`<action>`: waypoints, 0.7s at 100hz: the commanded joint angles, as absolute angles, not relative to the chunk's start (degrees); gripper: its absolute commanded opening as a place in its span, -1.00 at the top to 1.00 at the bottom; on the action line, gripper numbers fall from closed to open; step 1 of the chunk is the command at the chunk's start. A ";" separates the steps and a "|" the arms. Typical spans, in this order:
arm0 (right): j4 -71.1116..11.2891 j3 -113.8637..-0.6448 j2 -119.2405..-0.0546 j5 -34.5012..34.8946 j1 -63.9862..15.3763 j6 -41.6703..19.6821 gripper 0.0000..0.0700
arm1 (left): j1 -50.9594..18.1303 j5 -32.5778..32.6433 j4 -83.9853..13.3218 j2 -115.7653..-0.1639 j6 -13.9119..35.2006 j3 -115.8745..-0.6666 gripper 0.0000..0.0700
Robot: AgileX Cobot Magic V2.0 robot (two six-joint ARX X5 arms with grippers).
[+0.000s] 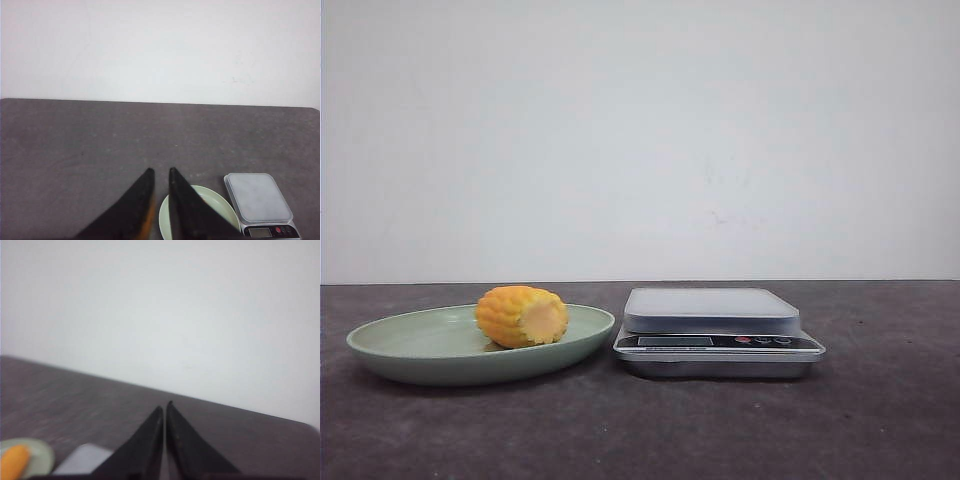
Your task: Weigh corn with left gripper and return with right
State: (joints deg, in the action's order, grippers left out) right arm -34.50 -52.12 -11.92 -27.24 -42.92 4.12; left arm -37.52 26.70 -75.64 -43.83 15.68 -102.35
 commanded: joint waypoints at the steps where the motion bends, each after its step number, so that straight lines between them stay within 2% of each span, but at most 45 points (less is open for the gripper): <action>1: -35.64 -52.73 -9.50 -26.57 -39.77 6.00 0.99 | -37.85 26.79 -75.05 -44.16 15.73 -103.55 1.00; 17: -40.75 -49.58 -4.23 -28.40 -27.59 8.32 0.99 | -37.85 26.79 -75.05 -44.14 15.73 -103.55 1.00; 25: -40.05 -45.39 -1.58 -31.22 -23.73 8.21 0.99 | -37.85 26.79 -75.07 -44.16 15.73 -103.55 1.00; 31: -38.17 -42.30 -0.60 -30.74 -21.80 7.68 0.99 | -37.85 26.79 -75.07 -44.16 15.73 -103.55 1.00; 41: -30.81 -35.66 -0.38 -24.99 -18.72 2.72 1.00 | -37.85 26.79 -75.07 -44.14 15.73 -103.55 1.00; 51: -16.84 -26.76 -1.72 -19.31 -15.42 -0.71 1.00 | -37.85 26.79 -75.05 -44.14 15.73 -103.55 1.00; 58: -10.35 -21.58 -2.28 -15.25 -12.71 -1.41 0.99 | -37.85 26.79 -75.05 -44.16 15.75 -103.55 1.00; 70: -2.44 -11.64 -2.44 -4.01 -8.01 -1.39 1.00 | -37.85 26.79 -75.07 -44.14 15.75 -103.55 1.00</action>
